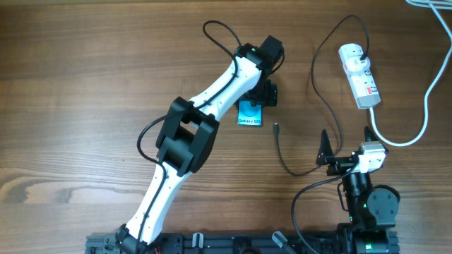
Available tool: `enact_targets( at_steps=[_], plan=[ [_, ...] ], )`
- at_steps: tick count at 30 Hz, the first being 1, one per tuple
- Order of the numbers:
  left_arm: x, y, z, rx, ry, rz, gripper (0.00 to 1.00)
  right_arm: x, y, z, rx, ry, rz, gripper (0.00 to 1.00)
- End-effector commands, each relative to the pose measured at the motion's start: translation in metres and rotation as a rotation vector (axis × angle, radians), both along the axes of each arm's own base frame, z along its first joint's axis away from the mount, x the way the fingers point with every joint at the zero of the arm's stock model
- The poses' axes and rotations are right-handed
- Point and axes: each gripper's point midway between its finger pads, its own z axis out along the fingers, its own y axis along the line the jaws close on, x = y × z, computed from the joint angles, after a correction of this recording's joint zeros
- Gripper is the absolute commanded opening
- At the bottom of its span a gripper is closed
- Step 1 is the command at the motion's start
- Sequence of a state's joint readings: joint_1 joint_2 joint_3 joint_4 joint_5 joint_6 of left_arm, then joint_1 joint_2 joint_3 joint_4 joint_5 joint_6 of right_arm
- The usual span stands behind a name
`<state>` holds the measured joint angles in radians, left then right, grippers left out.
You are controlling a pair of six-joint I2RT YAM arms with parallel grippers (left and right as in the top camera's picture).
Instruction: Plug charger to phone and switch on socket
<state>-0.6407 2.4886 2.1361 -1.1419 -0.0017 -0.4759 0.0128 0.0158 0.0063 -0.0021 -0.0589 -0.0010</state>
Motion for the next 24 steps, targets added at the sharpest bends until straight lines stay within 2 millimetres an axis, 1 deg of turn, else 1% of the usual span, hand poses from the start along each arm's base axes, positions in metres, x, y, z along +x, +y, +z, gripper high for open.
enact_targets(
  at_steps=[1, 5, 9, 15, 24],
  plan=[
    [-0.010, 0.004, -0.018, 0.020, 0.037, -0.031, 1.00, 0.000, 0.002, 0.001, 0.008, -0.005, 0.008, 1.00],
    [-0.009, 0.005, -0.018, 0.023, 0.034, -0.030, 1.00, 0.000, 0.002, 0.001, 0.007, -0.005, 0.008, 1.00],
    [-0.006, 0.012, -0.018, 0.067, 0.014, -0.028, 1.00, 0.000, 0.002, 0.001, 0.007, -0.005, 0.008, 1.00],
    [-0.003, 0.017, -0.017, 0.094, -0.004, -0.026, 1.00, 0.000, 0.002, 0.001, 0.007, -0.005, 0.008, 1.00],
    [-0.006, 0.010, -0.017, 0.059, 0.008, -0.030, 1.00, 0.000, 0.002, 0.001, 0.007, -0.005, 0.008, 1.00]
  ],
)
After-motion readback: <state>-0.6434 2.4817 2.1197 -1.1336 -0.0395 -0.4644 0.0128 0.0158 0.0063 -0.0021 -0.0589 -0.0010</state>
